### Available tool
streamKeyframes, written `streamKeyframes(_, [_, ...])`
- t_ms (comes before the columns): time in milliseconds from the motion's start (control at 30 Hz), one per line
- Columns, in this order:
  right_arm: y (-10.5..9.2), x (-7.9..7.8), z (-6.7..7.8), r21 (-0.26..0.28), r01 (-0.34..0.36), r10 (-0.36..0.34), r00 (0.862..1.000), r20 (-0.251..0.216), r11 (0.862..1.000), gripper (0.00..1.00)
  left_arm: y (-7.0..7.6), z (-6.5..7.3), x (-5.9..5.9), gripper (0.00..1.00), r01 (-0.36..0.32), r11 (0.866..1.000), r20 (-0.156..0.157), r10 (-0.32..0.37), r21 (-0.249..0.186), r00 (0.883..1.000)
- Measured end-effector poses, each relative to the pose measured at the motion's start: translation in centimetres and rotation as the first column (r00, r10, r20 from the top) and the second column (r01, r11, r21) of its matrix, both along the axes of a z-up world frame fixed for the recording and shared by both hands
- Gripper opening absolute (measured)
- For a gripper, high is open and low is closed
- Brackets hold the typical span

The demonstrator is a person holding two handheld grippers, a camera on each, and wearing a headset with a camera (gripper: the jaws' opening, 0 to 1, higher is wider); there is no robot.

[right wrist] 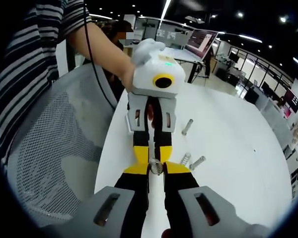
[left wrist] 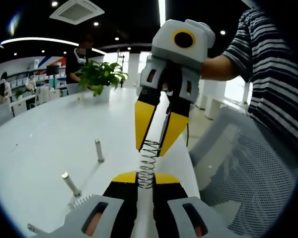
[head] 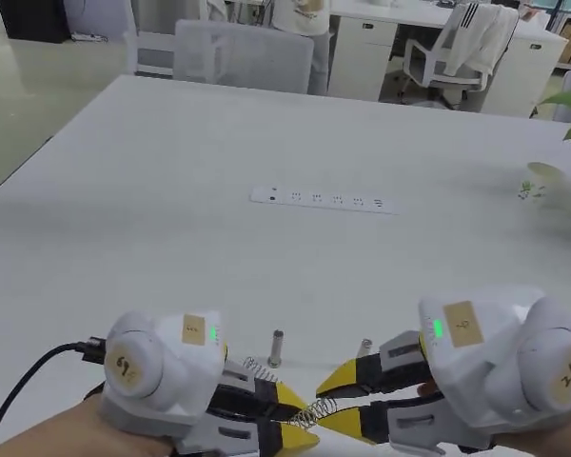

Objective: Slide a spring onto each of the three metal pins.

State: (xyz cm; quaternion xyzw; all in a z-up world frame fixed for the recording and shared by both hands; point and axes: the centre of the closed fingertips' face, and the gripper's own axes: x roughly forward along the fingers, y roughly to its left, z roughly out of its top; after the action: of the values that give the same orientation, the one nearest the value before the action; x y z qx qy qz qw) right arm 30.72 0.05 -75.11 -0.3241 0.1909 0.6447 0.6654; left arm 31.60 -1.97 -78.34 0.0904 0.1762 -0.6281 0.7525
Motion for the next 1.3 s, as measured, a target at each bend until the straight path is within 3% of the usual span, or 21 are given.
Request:
streamKeyframes(133, [1.0,-0.1,0.7,0.044,0.006,-0.006,1.000,0.002,0.999,0.07,-0.1,0.2,0.0,0.03,-0.007,1.000,0.000,0.007,-0.009,1.000])
streamKeyframes(300, [2.0,-0.2,0.8,0.056,-0.006,0.005,1.000,0.020,0.998,0.07,-0.2,0.2,0.0,0.03,-0.009,1.000,0.006,0.009,-0.005,1.000])
streamKeyframes(567, [2.8,0.1,1.3,0.118,0.039,-0.042,0.999,0.023,0.992,0.08,0.2,0.6,0.4,0.03,-0.048,0.999,0.003,0.048,-0.015,0.999])
streamKeyframes(700, [3.1,0.0,1.3,0.121,0.038,-0.041,0.999,0.028,0.992,0.07,0.1,0.6,0.3,0.03,-0.050,0.999,0.004,0.050,-0.015,0.999])
streamKeyframes(1300, [3.3,0.3,1.8,0.125,0.029,-0.035,0.998,0.046,0.992,0.07,1.3,0.9,0.8,0.07,-0.121,0.992,-0.042,0.120,-0.035,0.992])
